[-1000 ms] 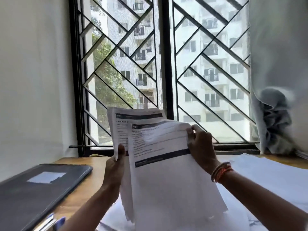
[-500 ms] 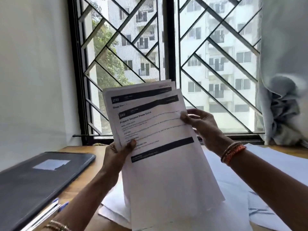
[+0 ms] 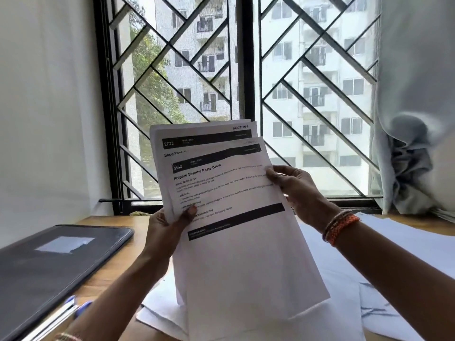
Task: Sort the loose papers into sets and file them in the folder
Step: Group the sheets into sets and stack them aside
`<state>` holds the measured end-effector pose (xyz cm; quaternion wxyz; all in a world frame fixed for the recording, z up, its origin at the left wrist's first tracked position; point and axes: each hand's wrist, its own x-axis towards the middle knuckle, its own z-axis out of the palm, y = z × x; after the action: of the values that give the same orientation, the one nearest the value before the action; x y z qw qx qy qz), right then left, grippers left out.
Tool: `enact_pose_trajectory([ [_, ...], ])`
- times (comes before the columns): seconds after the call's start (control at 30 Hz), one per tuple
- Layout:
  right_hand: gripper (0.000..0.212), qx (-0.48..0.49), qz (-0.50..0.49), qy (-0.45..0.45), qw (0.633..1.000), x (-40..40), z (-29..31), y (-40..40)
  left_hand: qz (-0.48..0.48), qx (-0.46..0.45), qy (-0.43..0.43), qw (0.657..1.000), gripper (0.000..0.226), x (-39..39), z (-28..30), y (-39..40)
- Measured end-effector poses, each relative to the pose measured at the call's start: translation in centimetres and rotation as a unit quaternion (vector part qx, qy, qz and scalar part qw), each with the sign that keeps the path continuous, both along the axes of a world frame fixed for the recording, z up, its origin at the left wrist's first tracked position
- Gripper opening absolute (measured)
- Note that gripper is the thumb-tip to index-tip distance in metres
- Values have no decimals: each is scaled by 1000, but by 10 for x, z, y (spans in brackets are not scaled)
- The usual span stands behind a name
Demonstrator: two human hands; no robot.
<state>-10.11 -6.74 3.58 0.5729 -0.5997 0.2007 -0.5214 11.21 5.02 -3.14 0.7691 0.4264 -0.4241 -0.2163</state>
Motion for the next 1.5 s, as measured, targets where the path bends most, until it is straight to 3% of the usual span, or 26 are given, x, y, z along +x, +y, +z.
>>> enact_pose_trajectory([
  [0.17, 31, -17, 0, 23, 1000, -2, -1, -3, 4, -3, -5, 1000, 13, -2, -1, 0],
  [0.23, 39, -44, 83, 102, 990, -9, 3, 1, 7, -4, -2, 1000, 13, -2, 0, 1],
  [0.33, 35, -86, 181, 271, 942, -17, -1, 13, 14, -2, 23, 1000, 12, -4, 1, 2],
  [0.43, 28, -77, 93, 318, 940, -18, -13, 18, 14, 4, 30, 999, 23, -3, 0, 2],
  [0.53, 21, -144, -115, 285, 941, -31, -13, 6, 39, 18, 21, 999, 26, -1, -3, 1],
  [0.6, 16, -212, -299, 263, 892, -48, -6, -3, 61, 30, 16, 998, 22, 1, -5, -2],
  [0.67, 7, -302, -462, 251, 795, -71, 1, -9, 74, 54, 2, 996, 18, 4, -7, -6],
  [0.73, 21, -371, -569, 272, 682, -96, 4, -12, 71, 86, -2, 994, 15, 5, -10, -9],
  [0.77, 32, -397, -592, 281, 643, -107, 3, -10, 65, 102, 1, 993, 14, 6, -12, -10],
  [0.87, 54, -477, -560, 333, 590, -135, -12, -7, 47, 155, -8, 987, 14, 0, -13, -11],
  [0.97, 43, -524, -506, 426, 537, -145, -35, 3, 36, 166, -28, 985, 14, -10, -12, -11],
  [1.03, 32, -486, -466, 570, 471, -148, -48, 13, 57, 163, -40, 984, 13, -11, -8, -9],
  [1.1, 26, -351, -403, 724, 435, -150, -57, 21, 127, 151, -57, 979, 16, -1, 0, -8],
  [1.13, 24, -289, -363, 762, 451, -152, -58, 24, 175, 152, -78, 970, 21, 5, 4, -7],
  [1.2, 27, -165, -269, 794, 520, -152, -54, 33, 248, 166, -128, 946, 31, 19, 12, -2],
  [1.27, 62, -113, -180, 797, 566, -137, -49, 45, 280, 173, -145, 933, 34, 35, 14, 5],
  [1.37, 95, -197, -134, 736, 634, -94, -47, 74, 295, 182, -118, 931, 33, 52, 12, 14],
  [1.5, 79, -292, -52, 640, 709, -24, -61, 124, 325, 197, -139, 914, 36, 56, 5, 18],
])
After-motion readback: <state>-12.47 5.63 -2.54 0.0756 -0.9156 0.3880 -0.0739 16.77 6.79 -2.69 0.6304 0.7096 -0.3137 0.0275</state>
